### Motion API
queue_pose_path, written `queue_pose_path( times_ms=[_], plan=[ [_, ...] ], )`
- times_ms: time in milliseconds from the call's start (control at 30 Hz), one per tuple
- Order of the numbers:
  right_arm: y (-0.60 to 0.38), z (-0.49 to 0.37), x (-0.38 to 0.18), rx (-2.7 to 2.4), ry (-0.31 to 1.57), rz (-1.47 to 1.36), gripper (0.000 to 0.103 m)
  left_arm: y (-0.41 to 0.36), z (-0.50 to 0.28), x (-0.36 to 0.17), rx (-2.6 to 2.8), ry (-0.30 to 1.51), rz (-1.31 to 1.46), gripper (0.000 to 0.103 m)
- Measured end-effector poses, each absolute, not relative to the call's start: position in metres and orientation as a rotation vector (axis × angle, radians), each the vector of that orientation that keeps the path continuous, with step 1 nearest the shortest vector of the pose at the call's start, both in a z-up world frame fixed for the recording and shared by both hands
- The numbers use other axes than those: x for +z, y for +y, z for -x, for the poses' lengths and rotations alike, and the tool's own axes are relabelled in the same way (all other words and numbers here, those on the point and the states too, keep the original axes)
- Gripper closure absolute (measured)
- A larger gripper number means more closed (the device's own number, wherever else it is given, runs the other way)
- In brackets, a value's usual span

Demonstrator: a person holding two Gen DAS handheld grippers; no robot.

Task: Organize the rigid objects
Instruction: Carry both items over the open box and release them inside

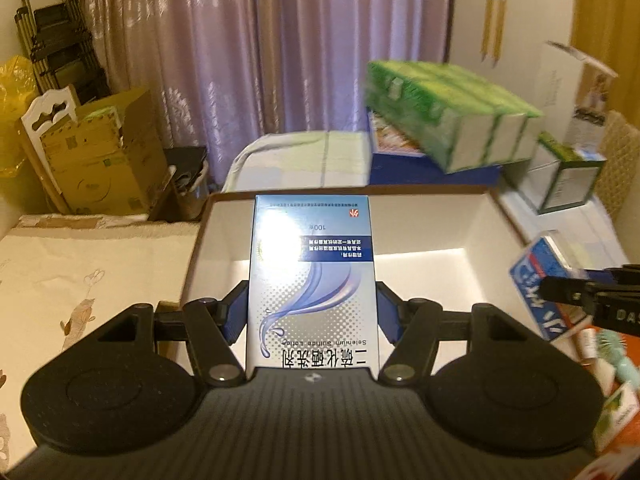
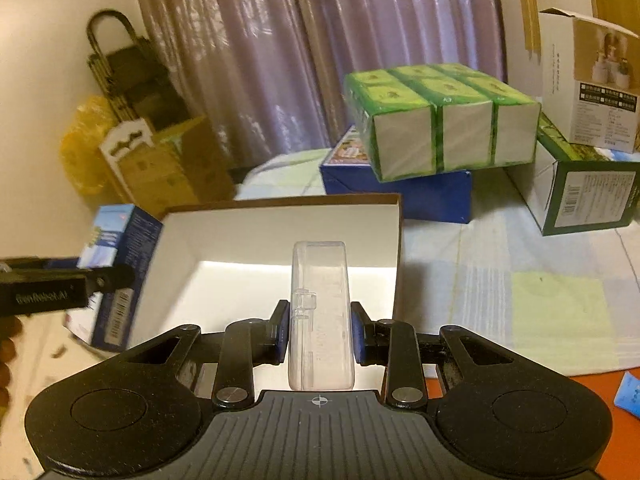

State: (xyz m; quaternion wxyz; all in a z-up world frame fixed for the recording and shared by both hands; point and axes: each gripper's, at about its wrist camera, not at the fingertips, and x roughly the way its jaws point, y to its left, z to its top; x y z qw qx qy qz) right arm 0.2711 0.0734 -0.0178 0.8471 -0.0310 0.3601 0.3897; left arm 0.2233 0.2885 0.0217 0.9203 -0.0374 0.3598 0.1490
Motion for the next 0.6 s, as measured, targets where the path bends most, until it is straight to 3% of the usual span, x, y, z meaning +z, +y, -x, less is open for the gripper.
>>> queue_pose_path(
  times_ms=[533, 600],
  plan=[
    [0.11, -0.289, -0.057, 0.719, 0.792, 0.154, 0.075, 0.328, -0.251, -0.034, 0.296, 0.903, 0.076, 0.04],
    [0.114, -0.289, -0.061, 0.7, 0.799, 0.199, 0.071, 0.326, -0.25, -0.036, 0.299, 0.915, 0.052, 0.037]
  ],
)
